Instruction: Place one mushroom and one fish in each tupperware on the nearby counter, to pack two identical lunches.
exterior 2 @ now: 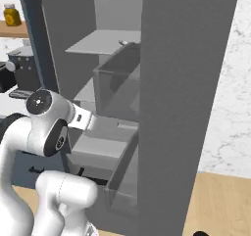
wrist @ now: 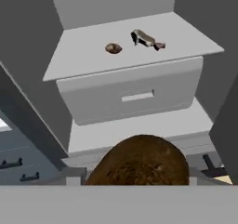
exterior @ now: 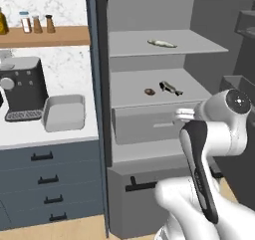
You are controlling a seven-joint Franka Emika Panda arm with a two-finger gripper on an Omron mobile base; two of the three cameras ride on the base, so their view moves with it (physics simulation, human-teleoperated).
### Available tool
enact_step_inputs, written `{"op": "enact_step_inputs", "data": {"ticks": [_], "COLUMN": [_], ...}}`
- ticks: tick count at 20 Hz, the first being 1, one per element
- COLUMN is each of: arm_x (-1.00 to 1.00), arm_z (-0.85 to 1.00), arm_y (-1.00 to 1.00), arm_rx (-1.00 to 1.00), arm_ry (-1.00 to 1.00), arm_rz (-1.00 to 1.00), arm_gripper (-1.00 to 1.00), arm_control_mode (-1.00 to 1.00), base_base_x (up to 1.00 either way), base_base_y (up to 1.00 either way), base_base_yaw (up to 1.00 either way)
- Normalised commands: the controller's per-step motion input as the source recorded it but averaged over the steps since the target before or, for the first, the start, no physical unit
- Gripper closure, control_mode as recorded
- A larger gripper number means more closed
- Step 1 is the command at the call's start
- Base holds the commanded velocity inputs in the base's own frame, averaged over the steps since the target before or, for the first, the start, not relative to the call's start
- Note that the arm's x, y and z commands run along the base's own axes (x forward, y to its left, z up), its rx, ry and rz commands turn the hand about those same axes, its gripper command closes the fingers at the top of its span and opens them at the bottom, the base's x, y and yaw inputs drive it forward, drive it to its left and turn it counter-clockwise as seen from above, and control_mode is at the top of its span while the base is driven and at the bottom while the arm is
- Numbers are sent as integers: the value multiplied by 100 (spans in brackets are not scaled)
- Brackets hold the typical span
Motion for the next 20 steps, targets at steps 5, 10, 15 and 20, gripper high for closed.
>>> {"op": "enact_step_inputs", "data": {"ticks": [5, 10, 15, 20], "arm_x": [0, 0, 0, 0], "arm_z": [0, 0, 0, 0], "arm_y": [0, 0, 0, 0], "arm_rx": [0, 0, 0, 0], "arm_ry": [0, 0, 0, 0], "arm_rz": [0, 0, 0, 0], "arm_gripper": [100, 100, 100, 100], "arm_control_mode": [100, 100, 100, 100], "base_base_x": [-62, 9, 59, 84], "base_base_y": [83, 100, 100, 69], "base_base_yaw": [18, 10, 2, -6]}}
